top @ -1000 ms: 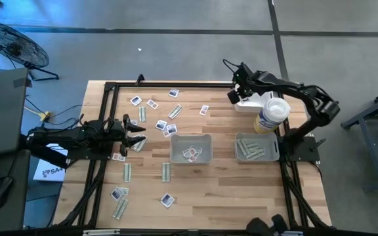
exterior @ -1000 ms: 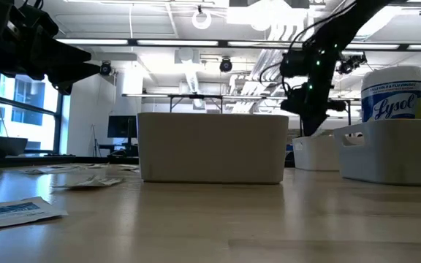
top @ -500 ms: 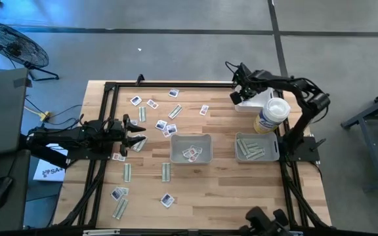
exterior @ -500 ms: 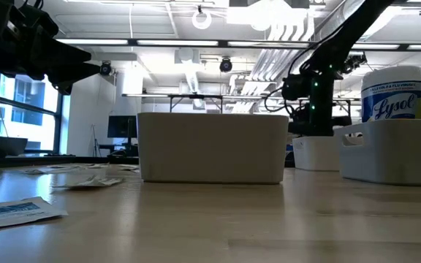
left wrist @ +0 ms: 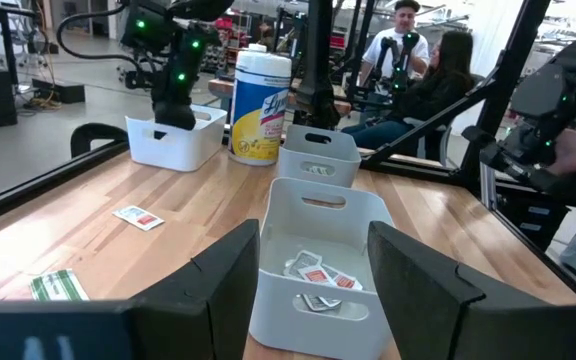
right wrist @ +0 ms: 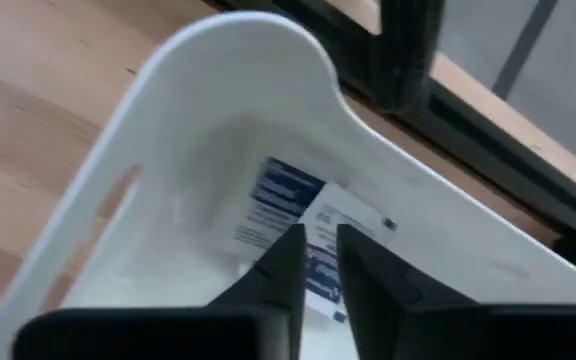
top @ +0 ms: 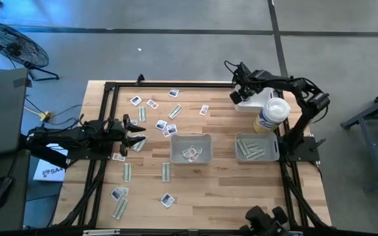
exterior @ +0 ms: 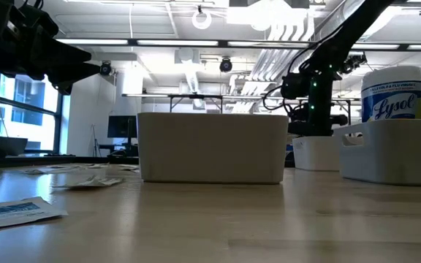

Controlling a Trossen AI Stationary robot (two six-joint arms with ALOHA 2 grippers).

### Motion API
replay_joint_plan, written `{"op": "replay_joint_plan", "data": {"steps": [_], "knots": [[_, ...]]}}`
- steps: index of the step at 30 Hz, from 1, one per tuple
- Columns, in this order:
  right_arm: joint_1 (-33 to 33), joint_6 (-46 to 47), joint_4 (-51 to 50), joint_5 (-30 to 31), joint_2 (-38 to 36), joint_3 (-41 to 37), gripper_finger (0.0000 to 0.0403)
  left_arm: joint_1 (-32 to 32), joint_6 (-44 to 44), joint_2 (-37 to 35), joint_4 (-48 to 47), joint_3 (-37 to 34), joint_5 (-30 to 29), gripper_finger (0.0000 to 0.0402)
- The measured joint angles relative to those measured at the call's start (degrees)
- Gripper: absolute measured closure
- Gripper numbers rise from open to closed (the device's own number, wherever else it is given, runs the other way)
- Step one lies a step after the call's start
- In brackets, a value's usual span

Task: Pick & Place First Aid Supplies
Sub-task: Put the blue pad into the white bin, then put the orange pad into the left gray bin

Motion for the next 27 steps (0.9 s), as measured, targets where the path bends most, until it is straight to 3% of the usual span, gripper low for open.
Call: {"op": "replay_joint_plan", "data": {"steps": [5, 11, 14, 18, 27], "knots": [[2.0, -0.5, -1.4, 4.3, -4.3, 0.0, 0.0302, 0.0, 0.0, 0.0, 0.0, 0.0, 0.0, 0.0216], [11.5, -6.5, 2.4, 11.1, -13.0, 0.0, 0.0274, 0.0, 0.0, 0.0, 0.0, 0.0, 0.0, 0.0216], [17.1, -9.9, 7.3, 6.1, -15.1, 0.0, 0.0272, 0.0, 0.0, 0.0, 0.0, 0.0, 0.0, 0.0216], [23.1, -13.8, 15.1, -6.1, -14.0, 0.1, 0.0272, 0.0, 0.0, 0.0, 0.0, 0.0, 0.0, 0.0216], [29.1, -16.9, 27.5, -17.9, -1.2, 0.1, 0.0256, 0.0, 0.0, 0.0, 0.0, 0.0, 0.0, 0.0216]]}}
